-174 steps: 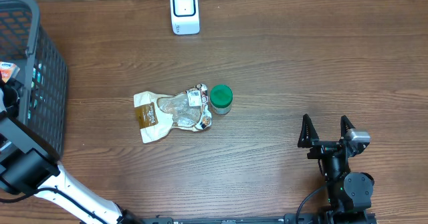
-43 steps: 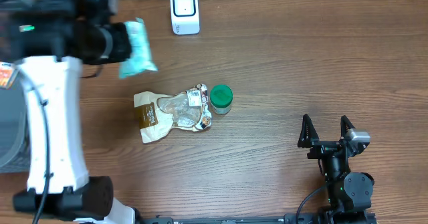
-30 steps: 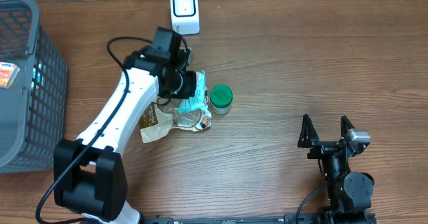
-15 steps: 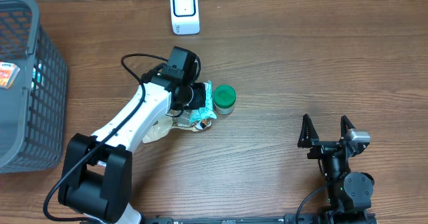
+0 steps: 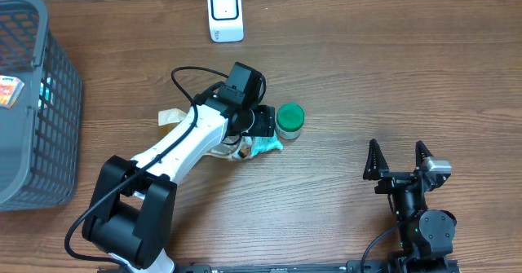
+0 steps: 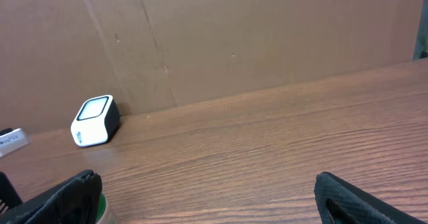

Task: Scan the item barcode
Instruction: 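Carry the green packet beside the jar and release it, then withdraw the left gripper into the basket toward the white tissue pack, then carry the white tissue pack out and release it left of the bag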

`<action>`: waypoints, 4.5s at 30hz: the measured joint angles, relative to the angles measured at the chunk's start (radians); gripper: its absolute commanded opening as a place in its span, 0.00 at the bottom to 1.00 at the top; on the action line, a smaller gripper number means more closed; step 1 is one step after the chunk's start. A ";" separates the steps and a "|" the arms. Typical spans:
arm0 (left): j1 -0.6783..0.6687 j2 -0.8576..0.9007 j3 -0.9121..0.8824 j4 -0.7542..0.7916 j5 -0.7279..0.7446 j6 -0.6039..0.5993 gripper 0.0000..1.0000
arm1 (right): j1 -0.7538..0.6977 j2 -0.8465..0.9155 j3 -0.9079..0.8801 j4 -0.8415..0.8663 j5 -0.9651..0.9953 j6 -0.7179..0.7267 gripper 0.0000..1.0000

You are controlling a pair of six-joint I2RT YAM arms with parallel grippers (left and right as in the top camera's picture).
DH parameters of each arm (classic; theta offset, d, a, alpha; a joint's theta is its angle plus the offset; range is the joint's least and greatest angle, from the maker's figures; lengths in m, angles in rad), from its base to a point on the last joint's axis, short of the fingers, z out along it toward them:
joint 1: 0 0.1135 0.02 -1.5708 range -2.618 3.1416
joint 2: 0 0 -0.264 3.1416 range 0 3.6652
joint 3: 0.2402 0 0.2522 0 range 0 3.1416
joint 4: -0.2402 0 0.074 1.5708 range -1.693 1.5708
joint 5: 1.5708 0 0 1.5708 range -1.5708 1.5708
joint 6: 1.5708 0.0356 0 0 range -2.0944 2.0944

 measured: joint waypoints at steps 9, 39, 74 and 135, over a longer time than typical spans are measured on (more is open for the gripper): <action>0.063 -0.003 0.321 -0.364 -0.068 0.032 0.68 | 0.000 0.000 0.000 -0.001 -0.001 0.000 1.00; 1.172 0.130 0.947 -0.455 -0.066 0.347 0.82 | 0.000 0.000 0.000 0.000 0.000 0.000 1.00; 1.137 0.643 0.974 -0.424 -0.035 0.485 0.04 | 0.000 0.000 0.000 0.000 0.000 0.000 1.00; 0.640 -0.080 0.201 -0.269 -0.086 0.183 0.17 | 0.000 0.000 0.000 0.000 0.000 0.000 1.00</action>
